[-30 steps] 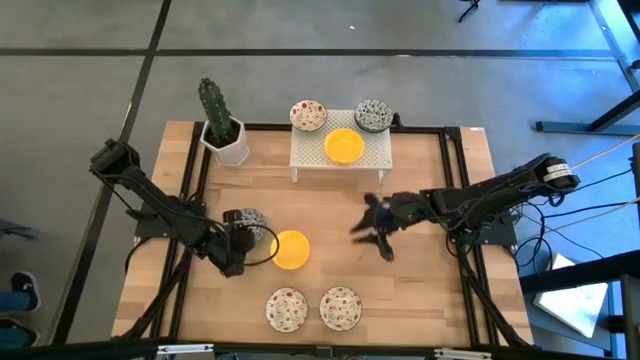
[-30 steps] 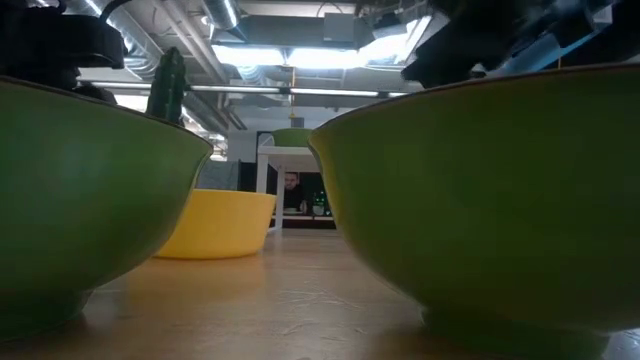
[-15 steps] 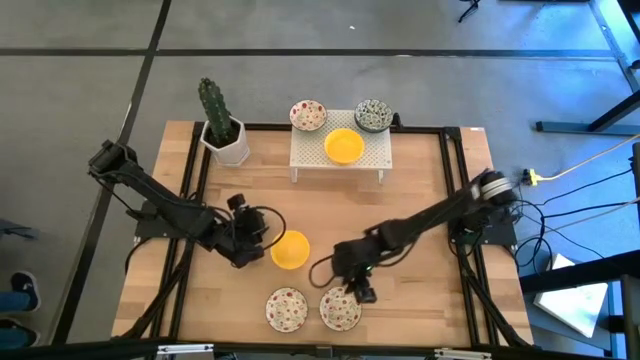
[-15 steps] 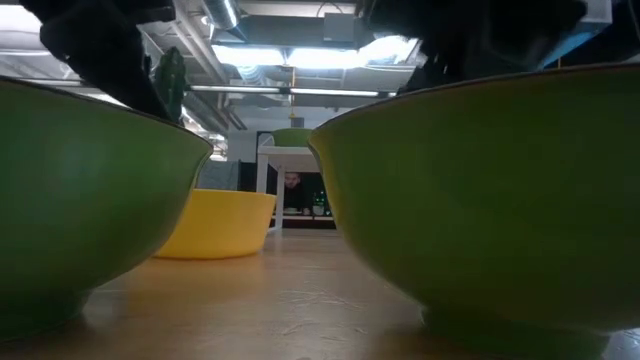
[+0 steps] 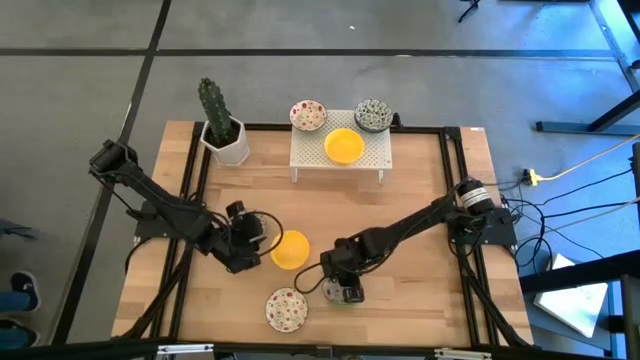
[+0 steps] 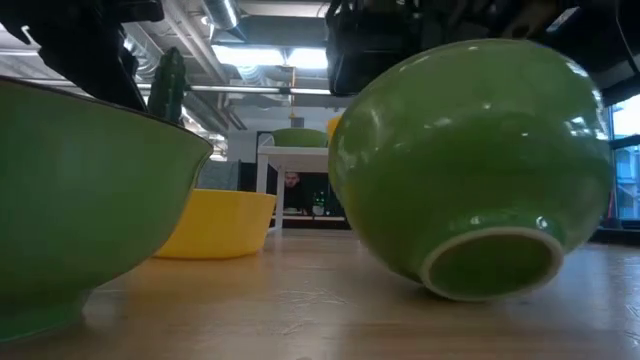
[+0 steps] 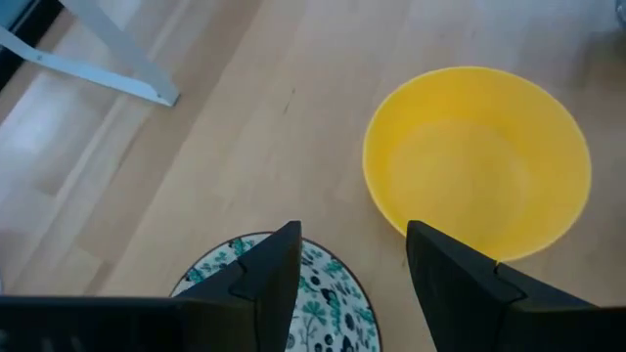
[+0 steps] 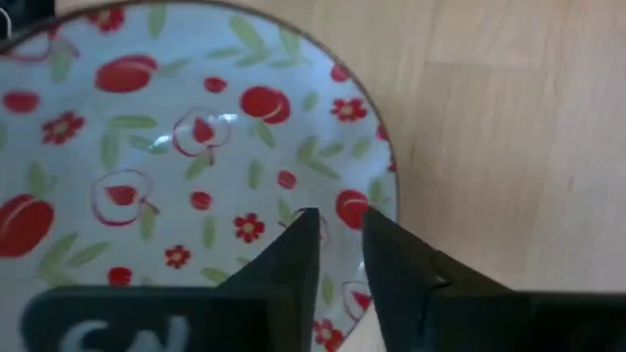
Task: Pick & Place Mini bowls
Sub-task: Stack the right green patterned bowl on top of the other green patterned bowl on the shelf
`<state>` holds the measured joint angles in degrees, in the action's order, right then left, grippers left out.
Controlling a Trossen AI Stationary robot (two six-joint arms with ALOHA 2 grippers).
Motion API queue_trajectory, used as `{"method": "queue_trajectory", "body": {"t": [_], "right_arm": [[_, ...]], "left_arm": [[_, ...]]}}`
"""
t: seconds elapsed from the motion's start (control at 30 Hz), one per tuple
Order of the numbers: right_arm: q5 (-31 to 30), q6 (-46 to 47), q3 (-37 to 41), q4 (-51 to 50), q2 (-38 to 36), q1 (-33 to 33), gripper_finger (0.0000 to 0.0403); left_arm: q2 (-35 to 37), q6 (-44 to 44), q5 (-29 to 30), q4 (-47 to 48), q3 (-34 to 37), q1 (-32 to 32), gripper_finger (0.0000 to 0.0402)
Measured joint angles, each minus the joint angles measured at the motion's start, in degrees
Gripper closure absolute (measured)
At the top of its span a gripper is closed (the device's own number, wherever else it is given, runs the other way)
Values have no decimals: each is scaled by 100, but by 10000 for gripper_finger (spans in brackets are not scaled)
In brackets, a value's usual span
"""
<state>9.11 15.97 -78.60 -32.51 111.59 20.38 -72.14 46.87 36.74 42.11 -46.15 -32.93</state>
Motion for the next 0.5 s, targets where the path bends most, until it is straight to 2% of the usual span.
{"method": "queue_trajectory", "body": {"t": [0.2, 0.5], "right_arm": [[-3, -156, -123, -92, -65, 31, 357], [-413, -564, -701, -1011, -76, 206, 330]], "left_arm": [[0, 59, 46, -6, 0, -117, 221], [0, 52, 128, -10, 0, -159, 221]]}}
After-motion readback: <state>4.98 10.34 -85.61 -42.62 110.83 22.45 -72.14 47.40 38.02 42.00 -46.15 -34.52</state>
